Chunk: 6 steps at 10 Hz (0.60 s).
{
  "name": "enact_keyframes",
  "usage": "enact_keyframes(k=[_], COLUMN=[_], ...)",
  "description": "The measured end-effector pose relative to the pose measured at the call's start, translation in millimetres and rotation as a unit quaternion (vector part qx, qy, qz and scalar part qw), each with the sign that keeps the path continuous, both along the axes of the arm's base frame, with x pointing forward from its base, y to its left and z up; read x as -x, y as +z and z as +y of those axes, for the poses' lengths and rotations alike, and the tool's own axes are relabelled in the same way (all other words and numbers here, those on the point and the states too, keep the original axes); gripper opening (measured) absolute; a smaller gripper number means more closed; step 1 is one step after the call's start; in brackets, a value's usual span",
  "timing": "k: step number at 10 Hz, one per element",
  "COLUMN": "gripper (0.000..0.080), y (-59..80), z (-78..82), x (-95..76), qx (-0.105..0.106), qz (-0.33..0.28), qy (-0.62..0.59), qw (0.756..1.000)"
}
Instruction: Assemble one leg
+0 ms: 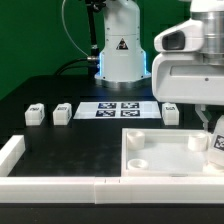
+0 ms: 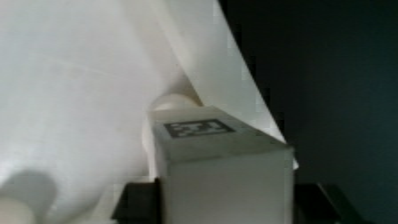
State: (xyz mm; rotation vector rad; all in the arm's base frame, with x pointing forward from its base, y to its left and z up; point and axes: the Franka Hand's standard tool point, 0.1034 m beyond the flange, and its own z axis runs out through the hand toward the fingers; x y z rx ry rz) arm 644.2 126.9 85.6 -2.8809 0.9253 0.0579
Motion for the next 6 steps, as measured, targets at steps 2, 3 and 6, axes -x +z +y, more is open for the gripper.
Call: enact_keyframes(k=[2,3,6], gripper=[0.0320,0.0320,0.0320], y=[-1.2,-1.1,-1.1], z=[-7.6,-11.4,-14.7], x=[-3.8,-3.1,-2.3], qx=[-0.031,-0.051,-0.068], qz=[-0.007,-0.010,-0.001], qy=[-0.155,-0.215,-0.325], qw=[0.987,0.975,0.943])
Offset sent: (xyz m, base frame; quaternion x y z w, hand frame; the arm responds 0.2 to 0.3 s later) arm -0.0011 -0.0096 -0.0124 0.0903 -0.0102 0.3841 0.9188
